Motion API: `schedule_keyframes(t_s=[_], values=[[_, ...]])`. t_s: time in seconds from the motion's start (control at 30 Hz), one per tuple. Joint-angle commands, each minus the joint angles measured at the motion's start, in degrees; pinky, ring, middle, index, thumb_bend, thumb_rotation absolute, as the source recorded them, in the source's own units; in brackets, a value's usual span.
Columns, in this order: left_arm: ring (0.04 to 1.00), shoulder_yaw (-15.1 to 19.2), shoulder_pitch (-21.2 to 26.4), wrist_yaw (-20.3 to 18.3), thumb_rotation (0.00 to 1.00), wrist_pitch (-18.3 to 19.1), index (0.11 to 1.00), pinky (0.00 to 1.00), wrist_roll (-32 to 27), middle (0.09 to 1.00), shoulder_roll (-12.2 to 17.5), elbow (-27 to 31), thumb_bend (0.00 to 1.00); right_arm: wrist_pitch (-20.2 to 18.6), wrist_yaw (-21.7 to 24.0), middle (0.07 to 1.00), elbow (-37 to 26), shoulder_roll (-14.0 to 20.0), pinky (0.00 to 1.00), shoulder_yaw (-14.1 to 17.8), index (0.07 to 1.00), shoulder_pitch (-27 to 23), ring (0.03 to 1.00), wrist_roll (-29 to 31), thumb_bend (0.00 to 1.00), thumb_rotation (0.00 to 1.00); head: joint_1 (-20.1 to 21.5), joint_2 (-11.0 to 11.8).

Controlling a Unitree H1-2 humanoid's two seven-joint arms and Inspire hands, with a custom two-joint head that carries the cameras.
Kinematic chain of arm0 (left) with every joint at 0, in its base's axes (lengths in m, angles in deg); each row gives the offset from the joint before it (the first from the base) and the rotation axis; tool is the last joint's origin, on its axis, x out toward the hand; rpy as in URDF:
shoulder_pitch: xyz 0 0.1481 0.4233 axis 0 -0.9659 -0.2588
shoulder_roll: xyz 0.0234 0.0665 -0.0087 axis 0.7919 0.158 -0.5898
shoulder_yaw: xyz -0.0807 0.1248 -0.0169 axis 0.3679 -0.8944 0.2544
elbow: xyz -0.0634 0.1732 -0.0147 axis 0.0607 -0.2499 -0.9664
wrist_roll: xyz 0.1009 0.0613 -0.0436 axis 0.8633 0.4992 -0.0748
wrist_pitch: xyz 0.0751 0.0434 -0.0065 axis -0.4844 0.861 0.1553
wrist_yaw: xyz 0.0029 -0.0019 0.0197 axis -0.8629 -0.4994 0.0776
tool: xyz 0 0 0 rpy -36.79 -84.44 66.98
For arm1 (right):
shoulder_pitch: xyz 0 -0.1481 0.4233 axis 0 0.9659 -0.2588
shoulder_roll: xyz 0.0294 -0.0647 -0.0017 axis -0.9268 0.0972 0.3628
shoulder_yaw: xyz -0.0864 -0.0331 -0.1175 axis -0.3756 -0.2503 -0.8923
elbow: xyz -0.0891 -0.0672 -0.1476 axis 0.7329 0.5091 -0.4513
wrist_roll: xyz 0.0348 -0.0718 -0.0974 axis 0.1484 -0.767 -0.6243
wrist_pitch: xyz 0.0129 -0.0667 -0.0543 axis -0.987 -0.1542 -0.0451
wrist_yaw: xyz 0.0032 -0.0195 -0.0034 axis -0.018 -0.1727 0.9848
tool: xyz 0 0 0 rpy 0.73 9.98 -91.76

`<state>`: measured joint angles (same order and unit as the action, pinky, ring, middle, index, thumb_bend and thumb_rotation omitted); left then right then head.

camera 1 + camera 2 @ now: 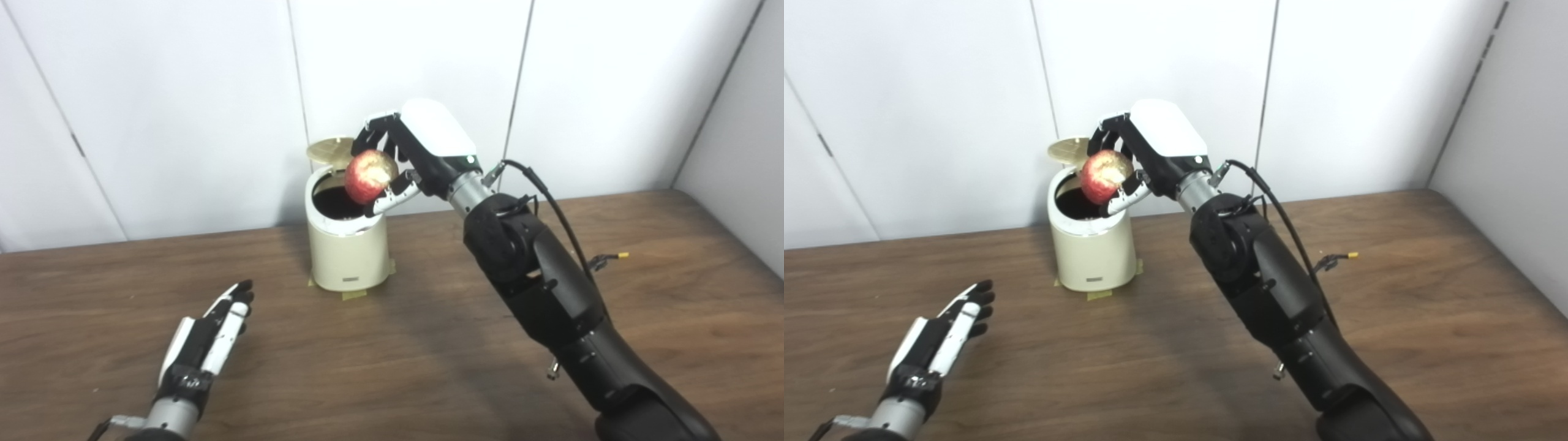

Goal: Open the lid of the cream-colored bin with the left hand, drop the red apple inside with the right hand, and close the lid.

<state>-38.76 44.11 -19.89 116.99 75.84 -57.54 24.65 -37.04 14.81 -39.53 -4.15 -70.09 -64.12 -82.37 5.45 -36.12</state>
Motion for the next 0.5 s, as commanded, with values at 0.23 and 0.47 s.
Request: schedule_keyframes(t_s=[0.23, 0.47], values=[[0.905, -0.5, 1.2, 1.0, 0.98, -1.0, 0.952, 0.87, 1.3, 0.928, -0.9, 0.8, 0.45, 2.3, -3.4, 0.505, 5.2, -2.7, 0.33, 0.6, 0.532, -6.1, 0.397, 0.5, 0.5, 0.0, -1.4, 0.0], [0.914, -0.7, 1.1, 1.4, 0.97, -1.2, 0.96, 0.87, 1.6, 0.926, -1.5, 0.4, 0.49, 3.3, -5.2, 0.505, 10.4, -3.5, 0.32, 0.3, 0.533, -7.7, 0.394, 0.7, 0.49, 0.0, -2.1, 0.2]])
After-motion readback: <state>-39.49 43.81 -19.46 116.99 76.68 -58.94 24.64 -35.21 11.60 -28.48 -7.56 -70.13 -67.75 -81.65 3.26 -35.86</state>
